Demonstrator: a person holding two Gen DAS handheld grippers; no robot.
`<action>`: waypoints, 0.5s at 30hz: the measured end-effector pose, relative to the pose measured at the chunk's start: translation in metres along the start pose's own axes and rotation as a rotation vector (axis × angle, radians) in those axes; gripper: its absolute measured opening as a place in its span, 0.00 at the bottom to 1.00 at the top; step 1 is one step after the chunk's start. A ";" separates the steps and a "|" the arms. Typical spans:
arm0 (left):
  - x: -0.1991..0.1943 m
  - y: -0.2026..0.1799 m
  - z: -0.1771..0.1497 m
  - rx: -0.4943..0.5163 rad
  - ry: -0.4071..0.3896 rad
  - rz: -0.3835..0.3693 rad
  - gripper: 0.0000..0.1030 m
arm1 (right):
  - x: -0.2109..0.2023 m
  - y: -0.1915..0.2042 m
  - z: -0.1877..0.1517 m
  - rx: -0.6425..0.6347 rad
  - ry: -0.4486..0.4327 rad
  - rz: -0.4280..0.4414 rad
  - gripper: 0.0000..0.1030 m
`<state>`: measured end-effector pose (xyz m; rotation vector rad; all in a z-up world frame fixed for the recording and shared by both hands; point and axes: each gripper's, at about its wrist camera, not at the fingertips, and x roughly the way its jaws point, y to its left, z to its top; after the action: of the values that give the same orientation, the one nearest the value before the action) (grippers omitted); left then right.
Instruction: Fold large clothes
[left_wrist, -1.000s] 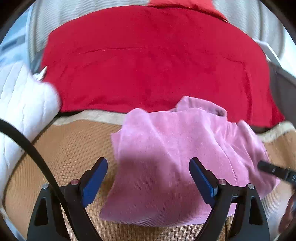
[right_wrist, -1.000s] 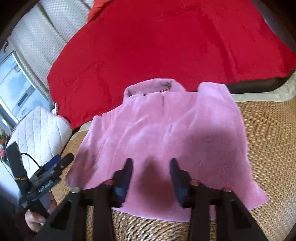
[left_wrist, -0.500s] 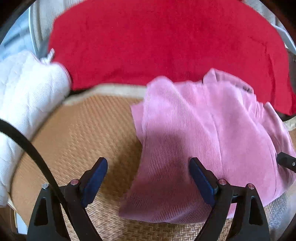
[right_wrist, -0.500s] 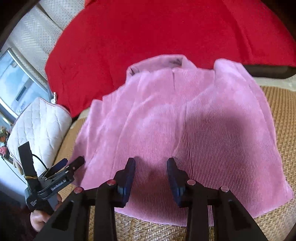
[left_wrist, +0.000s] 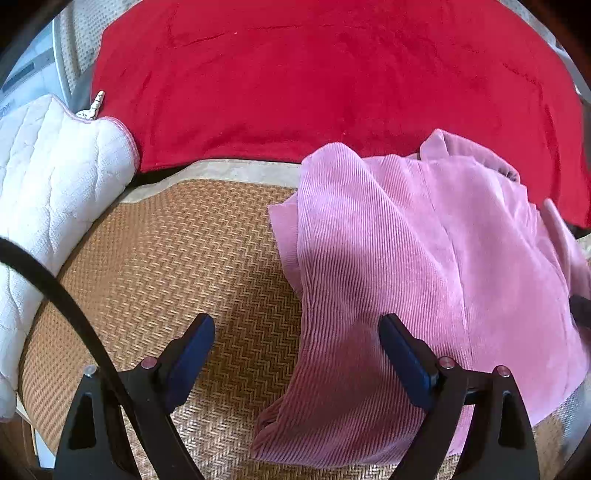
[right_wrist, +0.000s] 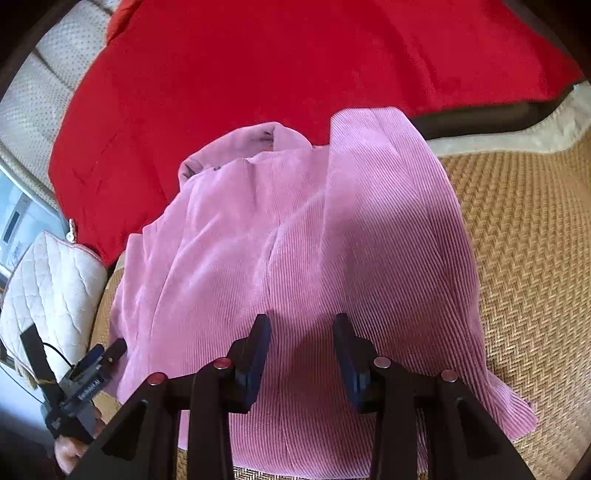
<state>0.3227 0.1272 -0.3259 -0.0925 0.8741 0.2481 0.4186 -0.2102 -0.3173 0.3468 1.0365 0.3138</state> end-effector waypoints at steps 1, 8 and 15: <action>-0.005 -0.002 -0.001 0.012 -0.019 0.014 0.89 | -0.004 0.002 0.000 -0.016 -0.002 0.002 0.39; -0.044 -0.014 -0.005 0.105 -0.176 0.116 0.89 | -0.031 0.004 -0.008 -0.055 -0.062 0.045 0.39; -0.077 -0.014 -0.001 0.096 -0.273 0.095 0.89 | -0.040 0.027 -0.015 -0.125 -0.072 0.090 0.39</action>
<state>0.2787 0.0998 -0.2676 0.0717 0.6176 0.2993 0.3844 -0.2004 -0.2819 0.2901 0.9279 0.4419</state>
